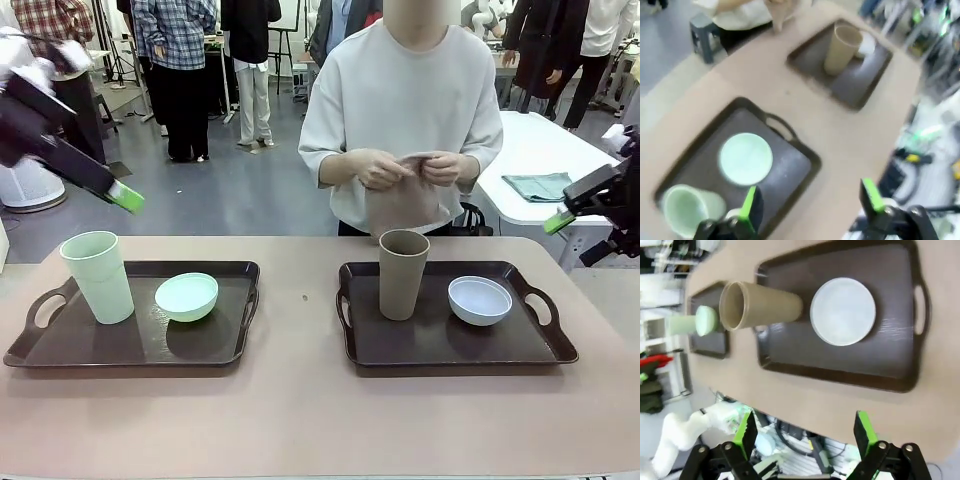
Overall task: Set up a tray with a mat and arrange the tableware.
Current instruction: Pick up the Picnic Bowl and Reusable plastic cup from the Handle tray in front of the human's position and hold them in the air.
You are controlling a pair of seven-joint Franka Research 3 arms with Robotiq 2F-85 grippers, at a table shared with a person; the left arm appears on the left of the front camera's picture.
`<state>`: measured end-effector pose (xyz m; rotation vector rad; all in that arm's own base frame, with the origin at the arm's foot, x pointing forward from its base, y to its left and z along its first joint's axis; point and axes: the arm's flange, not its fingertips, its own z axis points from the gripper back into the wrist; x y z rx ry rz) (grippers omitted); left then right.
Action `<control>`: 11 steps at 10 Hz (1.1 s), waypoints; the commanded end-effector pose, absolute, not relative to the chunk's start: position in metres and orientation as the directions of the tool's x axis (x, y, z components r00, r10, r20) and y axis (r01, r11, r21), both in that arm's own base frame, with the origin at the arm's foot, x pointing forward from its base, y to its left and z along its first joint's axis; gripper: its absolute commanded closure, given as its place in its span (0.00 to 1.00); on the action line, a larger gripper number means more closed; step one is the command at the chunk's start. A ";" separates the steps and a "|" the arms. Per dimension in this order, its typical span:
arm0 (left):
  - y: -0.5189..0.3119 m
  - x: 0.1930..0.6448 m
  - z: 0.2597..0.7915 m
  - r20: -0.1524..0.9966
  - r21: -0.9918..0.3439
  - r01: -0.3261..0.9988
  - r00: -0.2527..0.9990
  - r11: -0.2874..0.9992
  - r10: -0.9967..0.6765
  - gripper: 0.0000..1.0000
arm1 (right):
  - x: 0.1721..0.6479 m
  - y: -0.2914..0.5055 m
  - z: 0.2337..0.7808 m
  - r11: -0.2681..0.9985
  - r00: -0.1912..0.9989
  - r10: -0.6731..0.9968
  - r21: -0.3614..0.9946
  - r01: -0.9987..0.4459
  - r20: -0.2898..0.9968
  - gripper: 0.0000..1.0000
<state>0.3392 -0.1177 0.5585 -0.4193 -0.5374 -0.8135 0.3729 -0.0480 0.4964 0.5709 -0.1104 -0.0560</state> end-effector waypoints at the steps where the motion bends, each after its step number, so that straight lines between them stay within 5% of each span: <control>1: -0.164 0.366 0.530 0.585 0.095 0.782 0.456 0.615 -0.671 0.00 | 0.380 -0.019 0.482 0.906 0.989 -0.145 0.405 0.128 0.011 0.00; 4: -0.232 0.386 0.495 0.516 0.135 0.857 0.368 0.497 -0.774 0.00 | 0.396 -0.005 0.463 0.929 0.975 -0.222 0.306 0.208 0.010 0.00; 8: -0.252 0.415 0.462 0.476 0.010 0.873 0.425 0.488 -0.770 0.00 | 0.406 -0.012 0.452 0.915 0.981 -0.193 0.355 0.193 -0.034 0.00; 11: -0.258 0.400 0.457 0.480 0.079 0.871 0.394 0.485 -0.784 0.00 | 0.399 -0.004 0.451 0.925 0.979 -0.204 0.324 0.200 -0.023 0.00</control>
